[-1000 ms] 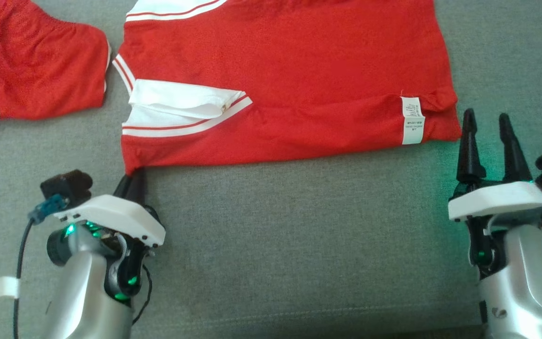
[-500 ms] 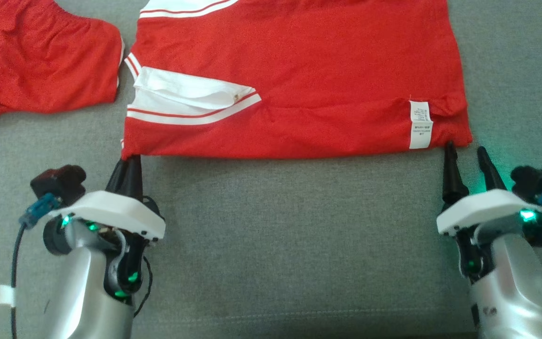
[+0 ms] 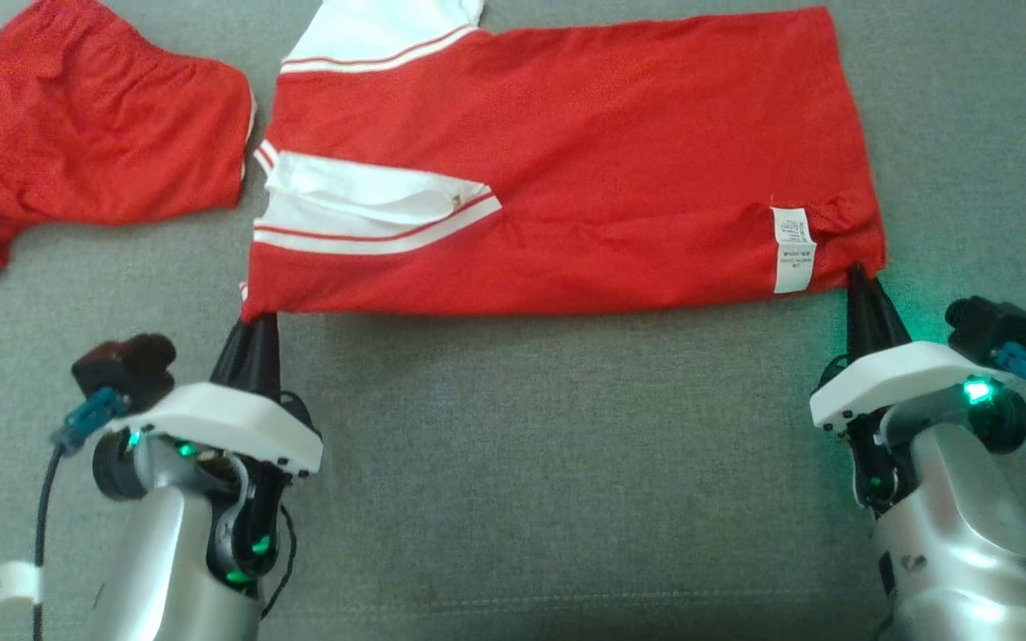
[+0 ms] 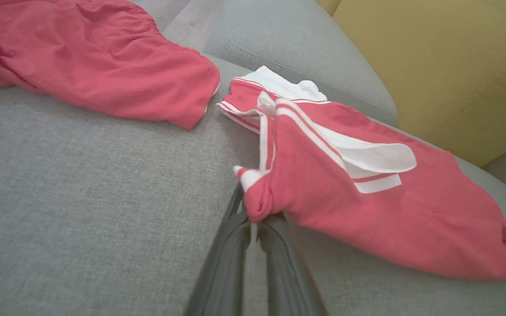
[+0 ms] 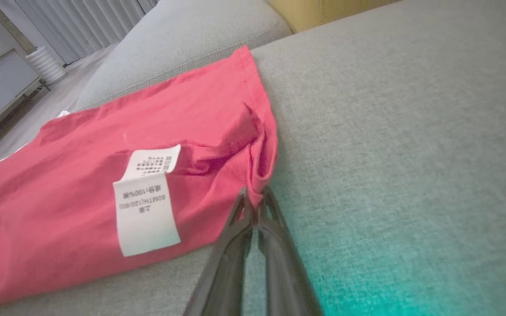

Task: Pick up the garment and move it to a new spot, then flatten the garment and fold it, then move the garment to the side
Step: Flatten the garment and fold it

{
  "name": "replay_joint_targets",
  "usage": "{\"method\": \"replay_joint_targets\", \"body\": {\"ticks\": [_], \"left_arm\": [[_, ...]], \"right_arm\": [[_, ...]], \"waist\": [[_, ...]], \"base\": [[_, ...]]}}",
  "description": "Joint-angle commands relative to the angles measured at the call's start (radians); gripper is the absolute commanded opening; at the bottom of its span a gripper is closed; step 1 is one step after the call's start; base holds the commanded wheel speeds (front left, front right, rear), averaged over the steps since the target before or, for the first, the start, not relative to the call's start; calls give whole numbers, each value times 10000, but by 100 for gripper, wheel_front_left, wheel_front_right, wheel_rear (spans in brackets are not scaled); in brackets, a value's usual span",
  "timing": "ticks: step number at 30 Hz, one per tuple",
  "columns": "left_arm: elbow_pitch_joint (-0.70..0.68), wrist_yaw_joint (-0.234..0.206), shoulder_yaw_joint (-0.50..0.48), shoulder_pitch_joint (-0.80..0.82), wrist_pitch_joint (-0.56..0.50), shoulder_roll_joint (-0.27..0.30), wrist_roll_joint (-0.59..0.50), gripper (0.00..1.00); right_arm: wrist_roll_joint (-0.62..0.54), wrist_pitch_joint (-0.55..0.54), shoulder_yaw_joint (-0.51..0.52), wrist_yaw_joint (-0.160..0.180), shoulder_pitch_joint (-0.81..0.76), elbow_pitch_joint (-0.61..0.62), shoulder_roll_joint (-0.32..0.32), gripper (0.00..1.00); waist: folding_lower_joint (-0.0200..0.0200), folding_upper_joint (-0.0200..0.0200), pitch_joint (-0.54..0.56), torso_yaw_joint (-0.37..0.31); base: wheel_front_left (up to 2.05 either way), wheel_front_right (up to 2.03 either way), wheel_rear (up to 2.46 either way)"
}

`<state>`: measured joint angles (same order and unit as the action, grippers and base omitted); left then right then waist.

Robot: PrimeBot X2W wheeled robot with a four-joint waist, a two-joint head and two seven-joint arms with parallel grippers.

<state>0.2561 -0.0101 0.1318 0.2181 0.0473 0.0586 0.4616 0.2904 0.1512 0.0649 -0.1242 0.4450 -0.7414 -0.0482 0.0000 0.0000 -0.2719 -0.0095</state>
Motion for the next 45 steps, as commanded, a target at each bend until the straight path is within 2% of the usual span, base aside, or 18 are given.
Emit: {"method": "replay_joint_targets", "body": {"ticks": [1, 4, 8, 17, 22, 28, 29, 31, 32, 33, 34, 35, 45], "left_arm": [[-438, -43, -282, 116, 120, 218, 31, 0], [-712, -20, -232, 20, 176, 313, -38, 0], [-1458, 37, -127, -323, 166, 484, -135, 0], [-3489, -162, 38, -2169, -572, 931, -201, 0], [-3478, -305, 166, -3177, -814, 911, -103, 0], [-3071, -312, 498, -3637, -987, 733, 13, 0], [-3024, -317, 529, -3670, -1004, 747, -8, 0], [-2946, -345, 559, -3711, -1018, 795, -65, 0], [-2929, -357, 562, -3719, -1010, 810, -80, 15], [-2923, -368, 561, -3730, -1000, 822, -87, 41], [-2926, -373, 565, -3741, -996, 846, -102, 79], [-2940, -376, 565, -3751, -996, 884, -123, 100], [-3871, -506, 68, -3088, -1341, 1740, -394, 100]], "right_arm": [[-14, 168, -222, -65, 282, 309, -20, 0], [269, 195, -297, -65, 113, 682, -20, 0], [500, -25, -316, -65, -484, 1773, -20, 0], [127, -1858, 281, -65, -2857, 4831, -20, 0], [250, -2482, 606, -65, -3949, 5723, -20, 0], [476, -2762, 624, -65, -4763, 5931, -20, 0], [487, -2759, 605, -65, -4841, 5947, -20, 2], [514, -2742, 562, -65, -4952, 5970, -20, 18], [530, -2729, 538, -65, -4994, 5982, -20, 31], [553, -2709, 529, -65, -5030, 5990, -20, 45], [563, -2681, 526, -65, -5062, 5994, -20, 78], [569, -2653, 529, -65, -5087, 5995, -20, 100], [316, -2449, 816, -65, -4923, 6607, -20, 100]], "waist": [[0, 0, 37, -3], [0, 0, 147, -11], [0, 0, 307, -79], [0, 0, 688, -233], [0, 0, 763, -214], [0, 0, 822, -197], [0, 0, 824, -211], [0, 0, 819, -254], [0, 0, 817, -276], [0, 0, 814, -298], [0, 0, 812, -321], [0, 0, 813, -342], [0, 0, 492, -590]], "base": [[0, 0, 0], [0, 0, 0], [0, 0, 0], [0, 0, 0], [0, 0, 0], [0, 0, 0], [0, 0, 0], [0, 0, 0], [0, 0, 0], [0, 0, 0], [0, 0, 0], [0, 0, 0], [0, 0, 0]]}}
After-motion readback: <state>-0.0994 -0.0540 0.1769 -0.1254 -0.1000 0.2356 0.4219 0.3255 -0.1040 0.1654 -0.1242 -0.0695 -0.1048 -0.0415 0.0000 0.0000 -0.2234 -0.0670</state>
